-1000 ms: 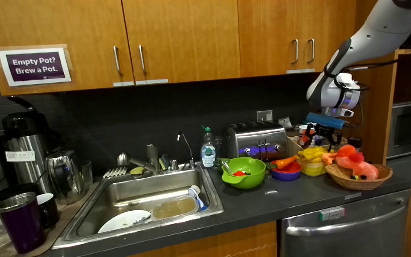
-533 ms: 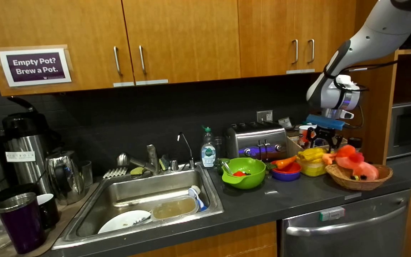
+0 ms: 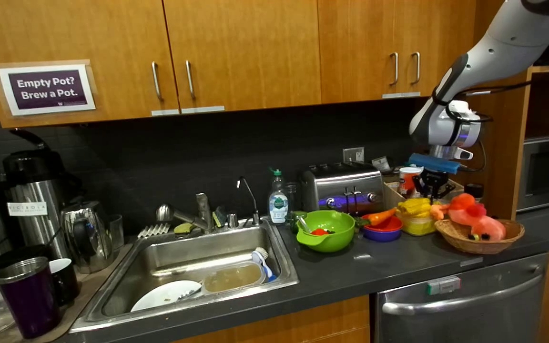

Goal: Pick up the yellow towel and wipe the second upper kitchen cabinet from the right, put the yellow towel on the kitchen counter

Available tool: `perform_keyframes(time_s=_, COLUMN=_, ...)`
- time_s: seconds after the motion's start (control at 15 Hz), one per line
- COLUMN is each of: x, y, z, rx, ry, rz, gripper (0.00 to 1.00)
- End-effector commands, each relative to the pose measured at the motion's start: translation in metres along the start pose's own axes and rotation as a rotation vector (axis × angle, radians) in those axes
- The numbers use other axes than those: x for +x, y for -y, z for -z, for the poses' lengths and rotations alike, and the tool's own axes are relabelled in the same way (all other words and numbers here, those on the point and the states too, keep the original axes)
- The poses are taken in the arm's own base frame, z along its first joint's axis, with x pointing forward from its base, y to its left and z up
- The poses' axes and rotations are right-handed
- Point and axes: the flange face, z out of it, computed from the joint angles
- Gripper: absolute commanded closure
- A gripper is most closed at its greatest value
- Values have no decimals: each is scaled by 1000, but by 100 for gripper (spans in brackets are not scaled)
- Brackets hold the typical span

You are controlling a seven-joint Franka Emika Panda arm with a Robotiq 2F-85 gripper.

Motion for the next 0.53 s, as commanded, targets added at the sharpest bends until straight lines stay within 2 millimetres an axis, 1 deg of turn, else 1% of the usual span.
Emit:
perform_keyframes(time_s=0.0, x=-5, y=1, z=8, rx=8, ry=27, rz=-18, gripper=100)
perform_keyframes(time_s=0.07, x=-8, y=0, z=12, rx=11, ry=37, rz=-13, gripper=98)
perform_keyframes(time_s=0.13, x=-13, y=-3, z=18, rx=13, ry=52, rz=-4, gripper=98)
perform_keyframes(time_s=0.2, x=-17, y=-5, z=24, rx=14, ry=66, rz=1, gripper=99)
perform_keyframes(time_s=0.27, x=-22, y=-8, z=30, rx=15, ry=79, rz=9, gripper=98)
perform_keyframes(time_s=0.47, x=-38, y=-22, z=57, rx=35, ry=98, rz=45, gripper=98)
